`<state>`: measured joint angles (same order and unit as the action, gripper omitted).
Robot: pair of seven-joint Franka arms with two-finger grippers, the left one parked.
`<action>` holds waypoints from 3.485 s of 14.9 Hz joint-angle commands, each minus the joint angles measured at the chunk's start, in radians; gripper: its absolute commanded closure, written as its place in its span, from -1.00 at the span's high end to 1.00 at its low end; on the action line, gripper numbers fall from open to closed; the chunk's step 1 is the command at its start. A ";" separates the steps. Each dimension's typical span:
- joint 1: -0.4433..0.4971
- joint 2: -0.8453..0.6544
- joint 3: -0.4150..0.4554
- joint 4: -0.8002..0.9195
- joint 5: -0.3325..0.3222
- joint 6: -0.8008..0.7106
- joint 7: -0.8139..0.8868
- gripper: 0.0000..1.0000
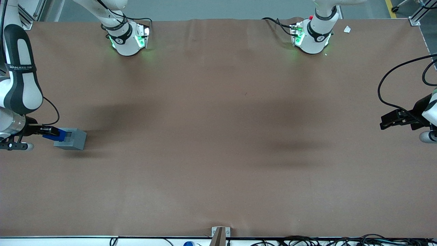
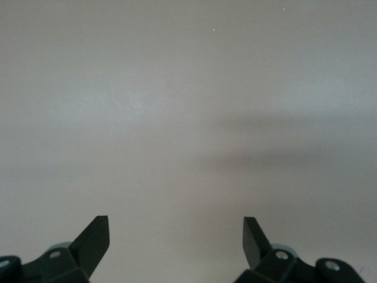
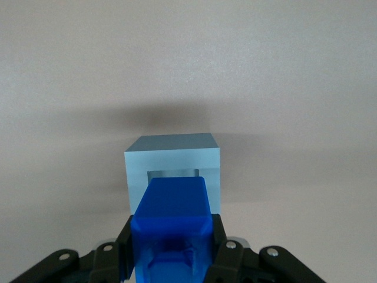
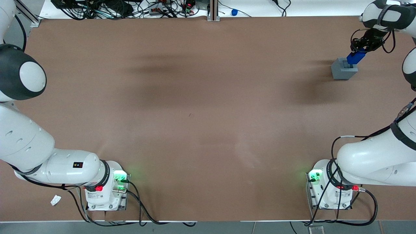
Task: Insert blue part into gray base with right arm
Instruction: 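Lower the blue cube into the gray base's hole, pressing down, then open the right gripper and raise it off the cube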
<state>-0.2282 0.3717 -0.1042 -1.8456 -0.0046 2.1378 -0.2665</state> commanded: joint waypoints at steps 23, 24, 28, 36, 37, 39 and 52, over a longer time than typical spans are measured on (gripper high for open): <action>-0.020 0.032 0.018 -0.021 0.018 0.036 -0.008 -0.36; -0.020 0.033 0.018 -0.021 0.018 0.036 -0.008 -0.37; -0.020 0.038 0.018 -0.021 0.020 0.036 -0.008 -0.36; -0.020 0.039 0.018 -0.018 0.025 0.036 -0.008 0.16; -0.019 0.039 0.018 -0.018 0.025 0.036 -0.008 0.29; -0.017 0.039 0.018 -0.017 0.025 0.034 -0.007 0.31; 0.053 -0.137 0.020 -0.006 0.023 -0.045 0.007 1.00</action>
<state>-0.1994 0.3104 -0.0852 -1.8262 0.0128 2.1171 -0.2654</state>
